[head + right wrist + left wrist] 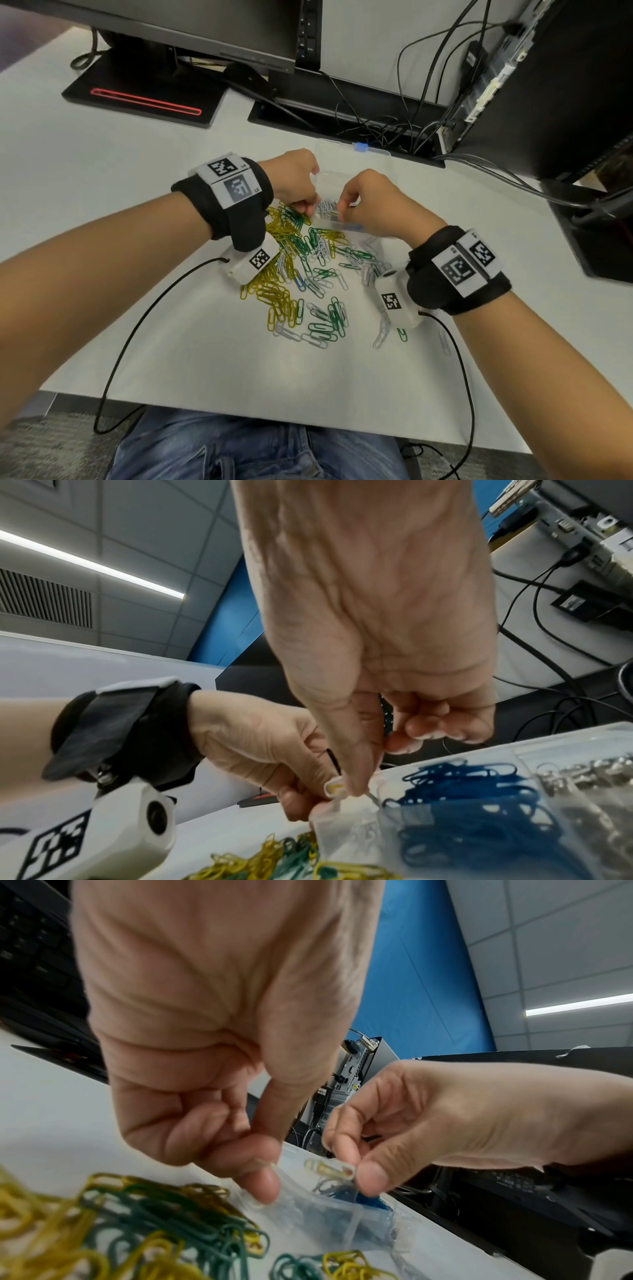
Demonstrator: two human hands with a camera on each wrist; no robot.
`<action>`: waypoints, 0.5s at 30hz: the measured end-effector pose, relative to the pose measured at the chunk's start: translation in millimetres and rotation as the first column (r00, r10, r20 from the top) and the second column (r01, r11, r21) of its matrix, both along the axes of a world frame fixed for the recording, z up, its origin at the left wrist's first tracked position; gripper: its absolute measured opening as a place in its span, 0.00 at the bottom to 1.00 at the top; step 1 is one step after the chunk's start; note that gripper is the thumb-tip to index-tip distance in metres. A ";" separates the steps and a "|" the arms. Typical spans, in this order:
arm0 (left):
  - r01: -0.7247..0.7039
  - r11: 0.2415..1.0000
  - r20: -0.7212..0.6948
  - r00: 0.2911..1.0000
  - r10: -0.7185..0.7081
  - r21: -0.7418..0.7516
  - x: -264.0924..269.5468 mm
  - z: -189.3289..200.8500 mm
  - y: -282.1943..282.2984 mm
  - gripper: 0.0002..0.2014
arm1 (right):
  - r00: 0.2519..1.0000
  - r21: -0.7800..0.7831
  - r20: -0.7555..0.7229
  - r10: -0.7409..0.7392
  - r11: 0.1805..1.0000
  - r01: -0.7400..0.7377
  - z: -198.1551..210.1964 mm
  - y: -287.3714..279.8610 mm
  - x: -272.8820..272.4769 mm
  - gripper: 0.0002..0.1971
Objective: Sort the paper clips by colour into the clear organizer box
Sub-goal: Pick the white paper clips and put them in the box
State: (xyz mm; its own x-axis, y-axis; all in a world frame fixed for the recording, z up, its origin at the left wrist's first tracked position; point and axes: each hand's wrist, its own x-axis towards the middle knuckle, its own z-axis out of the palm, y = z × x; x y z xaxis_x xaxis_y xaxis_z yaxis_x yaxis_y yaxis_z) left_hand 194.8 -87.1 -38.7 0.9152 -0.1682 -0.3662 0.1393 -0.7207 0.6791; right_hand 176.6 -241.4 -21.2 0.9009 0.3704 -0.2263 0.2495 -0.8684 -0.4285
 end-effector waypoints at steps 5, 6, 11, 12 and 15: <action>0.005 1.000 -0.010 1.000 -0.005 0.008 0.5 1.4 0.2 0.30 | 0.996 0.032 0.088 -0.024 0.999 0.021 3.4 -2.2 2.5 0.08; 0.004 1.000 -0.009 1.000 -0.004 0.008 0.3 1.6 0.3 0.30 | 0.994 0.029 0.109 -0.030 0.999 0.027 2.8 -1.9 3.7 0.08; 0.011 1.000 -0.008 1.000 -0.011 0.011 0.1 2.4 -0.9 0.30 | 0.975 -0.029 0.224 0.011 1.000 -0.004 -2.3 -0.7 7.2 0.07; 0.011 1.000 -0.008 1.000 -0.011 0.010 0.4 2.2 -0.9 0.30 | 0.970 -0.014 0.241 0.000 1.000 0.003 -2.2 -1.0 7.3 0.07; 0.007 1.000 -0.014 1.000 -0.007 0.003 -0.1 1.7 -0.7 0.30 | 0.971 0.061 0.231 -0.067 0.997 0.054 2.2 -3.5 8.8 0.08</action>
State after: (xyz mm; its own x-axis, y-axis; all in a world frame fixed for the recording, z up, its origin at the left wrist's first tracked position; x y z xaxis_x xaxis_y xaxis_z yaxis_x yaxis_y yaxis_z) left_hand 194.7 -87.7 -36.9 0.9090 -0.1731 -0.3790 0.1437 -0.7236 0.6751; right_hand 185.3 -244.9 -18.9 0.9475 0.3194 0.0108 0.2954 -0.8622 -0.4115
